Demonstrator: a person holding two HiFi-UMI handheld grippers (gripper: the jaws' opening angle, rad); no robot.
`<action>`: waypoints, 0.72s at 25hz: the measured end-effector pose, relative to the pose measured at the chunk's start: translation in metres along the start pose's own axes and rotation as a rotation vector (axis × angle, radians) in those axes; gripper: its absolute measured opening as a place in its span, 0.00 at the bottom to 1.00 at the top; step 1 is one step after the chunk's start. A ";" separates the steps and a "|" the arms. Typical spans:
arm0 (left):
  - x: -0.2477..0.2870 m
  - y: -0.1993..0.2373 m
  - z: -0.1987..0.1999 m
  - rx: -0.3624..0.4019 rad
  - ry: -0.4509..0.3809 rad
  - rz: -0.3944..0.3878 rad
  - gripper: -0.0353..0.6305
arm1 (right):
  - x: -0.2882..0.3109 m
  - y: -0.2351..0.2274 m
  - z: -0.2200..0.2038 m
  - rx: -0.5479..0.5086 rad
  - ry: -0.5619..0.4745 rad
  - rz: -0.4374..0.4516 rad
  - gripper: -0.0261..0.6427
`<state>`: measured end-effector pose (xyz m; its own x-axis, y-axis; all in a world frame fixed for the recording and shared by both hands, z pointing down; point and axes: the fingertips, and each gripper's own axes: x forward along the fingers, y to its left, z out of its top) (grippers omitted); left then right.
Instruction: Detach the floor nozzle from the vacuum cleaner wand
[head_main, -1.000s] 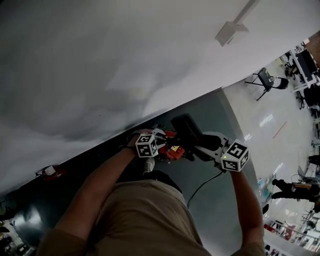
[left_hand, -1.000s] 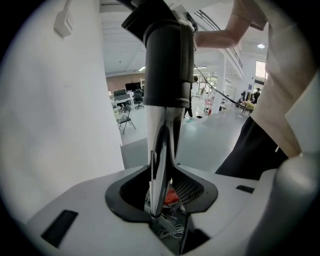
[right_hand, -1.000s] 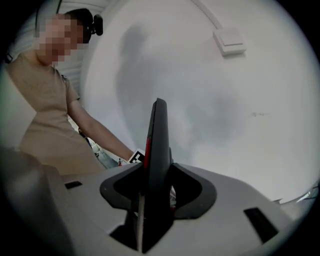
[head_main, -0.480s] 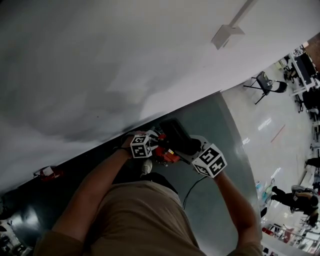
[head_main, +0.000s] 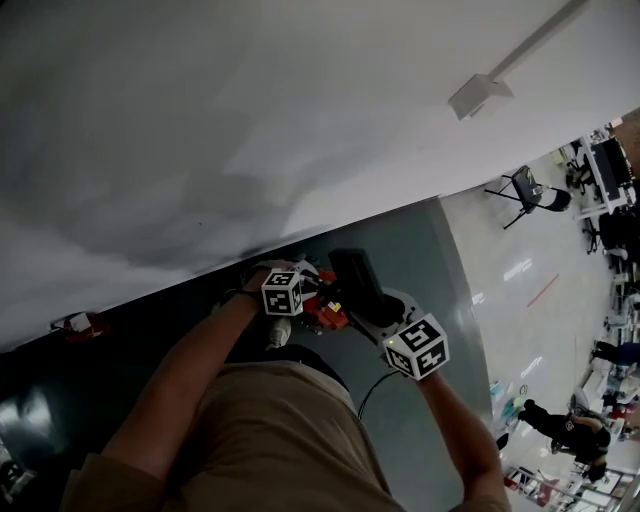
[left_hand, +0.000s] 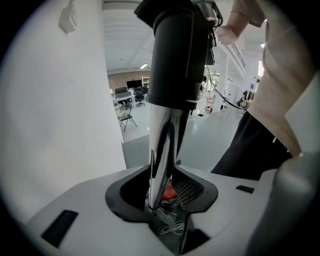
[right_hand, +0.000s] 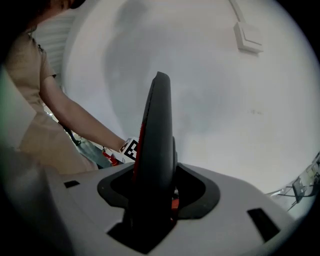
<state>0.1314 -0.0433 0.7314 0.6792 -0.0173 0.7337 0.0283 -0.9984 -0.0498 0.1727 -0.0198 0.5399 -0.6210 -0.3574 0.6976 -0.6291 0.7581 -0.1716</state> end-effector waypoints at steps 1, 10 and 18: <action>-0.001 -0.004 0.001 0.023 0.007 -0.006 0.27 | -0.002 0.002 -0.003 -0.014 -0.004 0.008 0.38; -0.001 0.005 0.003 0.049 0.014 0.032 0.26 | -0.003 -0.003 0.003 -0.063 0.026 0.026 0.38; -0.005 0.005 0.001 0.011 -0.035 0.040 0.25 | -0.004 -0.004 0.008 -0.091 0.021 0.060 0.38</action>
<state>0.1289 -0.0477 0.7273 0.7050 -0.0553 0.7070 0.0082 -0.9963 -0.0860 0.1739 -0.0254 0.5323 -0.6459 -0.2986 0.7026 -0.5451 0.8247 -0.1506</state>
